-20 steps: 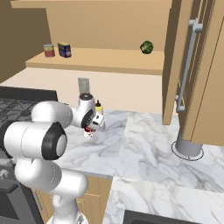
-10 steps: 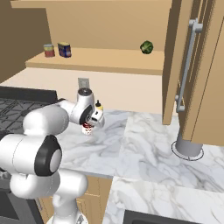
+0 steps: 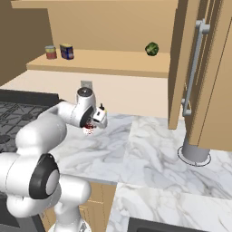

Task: Pick the cans from the counter and place them in their designated side in the cabinet.

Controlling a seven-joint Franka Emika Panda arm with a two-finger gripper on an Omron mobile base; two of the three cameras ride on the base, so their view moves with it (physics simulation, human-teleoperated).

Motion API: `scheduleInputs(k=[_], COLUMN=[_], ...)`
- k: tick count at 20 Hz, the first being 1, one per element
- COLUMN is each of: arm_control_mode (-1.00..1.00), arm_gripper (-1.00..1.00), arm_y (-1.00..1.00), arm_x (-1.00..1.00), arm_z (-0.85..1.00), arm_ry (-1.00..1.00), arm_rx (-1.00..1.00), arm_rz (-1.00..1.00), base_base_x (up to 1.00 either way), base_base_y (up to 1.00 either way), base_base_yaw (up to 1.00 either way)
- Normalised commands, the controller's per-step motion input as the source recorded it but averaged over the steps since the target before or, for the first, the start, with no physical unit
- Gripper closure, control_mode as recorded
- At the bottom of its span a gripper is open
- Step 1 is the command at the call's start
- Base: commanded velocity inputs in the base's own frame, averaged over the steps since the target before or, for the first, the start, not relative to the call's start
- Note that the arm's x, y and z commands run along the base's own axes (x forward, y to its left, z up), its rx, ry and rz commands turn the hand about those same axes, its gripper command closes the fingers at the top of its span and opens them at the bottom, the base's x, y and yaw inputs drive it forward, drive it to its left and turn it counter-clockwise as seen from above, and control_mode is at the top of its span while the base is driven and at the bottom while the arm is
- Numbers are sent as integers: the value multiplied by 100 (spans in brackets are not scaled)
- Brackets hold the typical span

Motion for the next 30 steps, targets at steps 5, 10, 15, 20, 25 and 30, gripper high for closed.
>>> scheduleInputs(k=[5,10,15,20,25,30], arm_control_mode=[-100,-100,-100,-100,-100,-100], arm_gripper=[100,100,100,100,100,100], arm_y=[0,0,0,0,0,0], arm_x=[-15,-17,-12,-16,-19,-17], arm_z=[30,30,33,36,33,33], arm_ry=[-7,-7,-8,-9,-9,-9], arm_rx=[0,0,0,0,0,0], arm_rz=[0,0,0,0,0,0], base_base_x=[0,0,0,0,0,0], base_base_y=[0,0,0,0,0,0], base_base_yaw=[0,0,0,0,0,0])
